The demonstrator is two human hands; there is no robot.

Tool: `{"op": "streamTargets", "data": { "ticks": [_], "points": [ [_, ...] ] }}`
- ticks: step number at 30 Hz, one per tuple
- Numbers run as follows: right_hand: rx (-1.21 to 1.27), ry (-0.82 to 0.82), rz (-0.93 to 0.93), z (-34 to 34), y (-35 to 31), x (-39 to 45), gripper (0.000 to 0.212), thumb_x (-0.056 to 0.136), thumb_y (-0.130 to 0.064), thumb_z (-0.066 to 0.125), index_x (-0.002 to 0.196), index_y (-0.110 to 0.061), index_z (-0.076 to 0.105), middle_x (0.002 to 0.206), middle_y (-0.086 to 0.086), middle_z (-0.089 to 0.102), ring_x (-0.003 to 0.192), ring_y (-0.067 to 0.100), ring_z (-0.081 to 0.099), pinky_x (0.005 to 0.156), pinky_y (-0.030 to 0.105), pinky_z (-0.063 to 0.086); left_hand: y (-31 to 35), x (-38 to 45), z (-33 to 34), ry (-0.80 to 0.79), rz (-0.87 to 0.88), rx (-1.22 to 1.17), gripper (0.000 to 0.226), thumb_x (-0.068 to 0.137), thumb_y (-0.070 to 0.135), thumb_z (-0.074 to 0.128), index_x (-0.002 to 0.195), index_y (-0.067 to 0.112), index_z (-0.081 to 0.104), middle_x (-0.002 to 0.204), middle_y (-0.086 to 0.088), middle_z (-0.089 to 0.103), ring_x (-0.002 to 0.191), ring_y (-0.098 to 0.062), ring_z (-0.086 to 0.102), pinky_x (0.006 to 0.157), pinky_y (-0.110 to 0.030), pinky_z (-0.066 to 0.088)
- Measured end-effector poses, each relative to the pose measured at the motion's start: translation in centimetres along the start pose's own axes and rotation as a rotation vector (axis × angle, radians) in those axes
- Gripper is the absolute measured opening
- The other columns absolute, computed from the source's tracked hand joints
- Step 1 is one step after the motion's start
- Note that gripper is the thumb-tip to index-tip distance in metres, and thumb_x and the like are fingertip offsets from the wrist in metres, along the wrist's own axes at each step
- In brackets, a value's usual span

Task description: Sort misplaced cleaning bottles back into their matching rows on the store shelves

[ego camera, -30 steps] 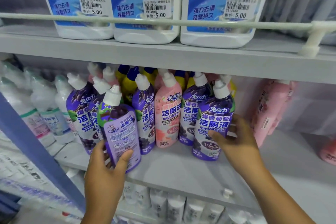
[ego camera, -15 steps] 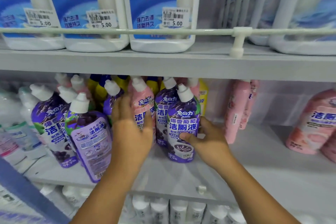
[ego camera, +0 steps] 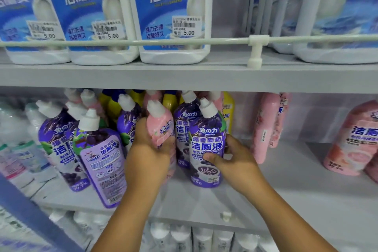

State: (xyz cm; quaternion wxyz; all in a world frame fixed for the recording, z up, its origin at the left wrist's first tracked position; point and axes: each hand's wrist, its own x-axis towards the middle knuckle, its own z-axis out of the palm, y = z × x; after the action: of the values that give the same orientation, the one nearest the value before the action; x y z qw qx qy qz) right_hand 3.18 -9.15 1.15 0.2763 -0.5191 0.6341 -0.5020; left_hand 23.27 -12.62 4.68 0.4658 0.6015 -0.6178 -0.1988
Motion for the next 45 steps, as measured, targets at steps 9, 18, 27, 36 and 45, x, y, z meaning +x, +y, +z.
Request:
{"op": "streamTargets", "data": {
  "ticks": [9, 18, 27, 36, 45],
  "points": [
    [0.080, 0.051, -0.060, 4.4, -2.3, -0.1, 0.037, 0.071, -0.030, 0.088, 0.103, -0.034, 0.070, 0.097, -0.020, 0.076, 0.087, -0.001, 0.071, 0.079, 0.031, 0.059, -2.2, -4.3, -5.8, -0.054, -0.098, -0.156, 0.069, 0.079, 0.039, 0.082, 0.118, 0.071, 0.035, 0.106, 0.036, 0.064, 0.096, 0.007, 0.062, 0.077, -0.026, 0.047],
    [-0.076, 0.041, -0.051, 11.0, -4.7, 1.3, 0.041, 0.081, -0.032, 0.080, 0.116, -0.029, 0.060, 0.110, -0.008, 0.071, 0.101, 0.016, 0.067, 0.086, 0.033, 0.055, -3.1, -4.2, -6.2, -0.052, -0.057, -0.166, 0.074, 0.077, 0.038, 0.083, 0.109, 0.081, 0.033, 0.101, 0.043, 0.062, 0.098, 0.003, 0.062, 0.081, -0.033, 0.048],
    [0.051, 0.311, -0.192, 2.4, -4.8, 2.2, 0.016, 0.093, -0.022, 0.070, 0.078, -0.023, 0.065, 0.070, -0.005, 0.069, 0.066, 0.010, 0.066, 0.067, 0.032, 0.057, -3.8, -3.7, -6.0, -0.084, -0.057, -0.216, 0.065, 0.074, 0.035, 0.085, 0.107, 0.072, 0.043, 0.104, 0.040, 0.065, 0.102, -0.001, 0.066, 0.090, -0.043, 0.054],
    [0.030, -0.208, -0.143, -2.0, -3.2, 8.1, 0.105, 0.074, -0.021, 0.087, 0.155, -0.042, 0.023, 0.147, -0.008, 0.049, 0.124, 0.009, 0.059, 0.098, 0.034, 0.056, -3.6, -3.2, -4.6, -0.169, -0.024, -0.305, 0.062, 0.077, 0.024, 0.086, 0.114, 0.060, 0.051, 0.100, 0.041, 0.066, 0.093, 0.018, 0.062, 0.081, -0.026, 0.048],
    [0.002, -0.078, -0.068, -2.8, -2.5, 4.5, 0.087, 0.068, -0.026, 0.093, 0.137, -0.030, 0.040, 0.114, -0.013, 0.068, 0.099, -0.001, 0.069, 0.088, 0.029, 0.058, -3.5, -3.1, -3.6, -0.344, -0.122, -0.367, 0.063, 0.053, 0.059, 0.080, 0.111, 0.056, 0.057, 0.110, 0.021, 0.074, 0.105, -0.008, 0.071, 0.096, -0.051, 0.055]
  ]
}}
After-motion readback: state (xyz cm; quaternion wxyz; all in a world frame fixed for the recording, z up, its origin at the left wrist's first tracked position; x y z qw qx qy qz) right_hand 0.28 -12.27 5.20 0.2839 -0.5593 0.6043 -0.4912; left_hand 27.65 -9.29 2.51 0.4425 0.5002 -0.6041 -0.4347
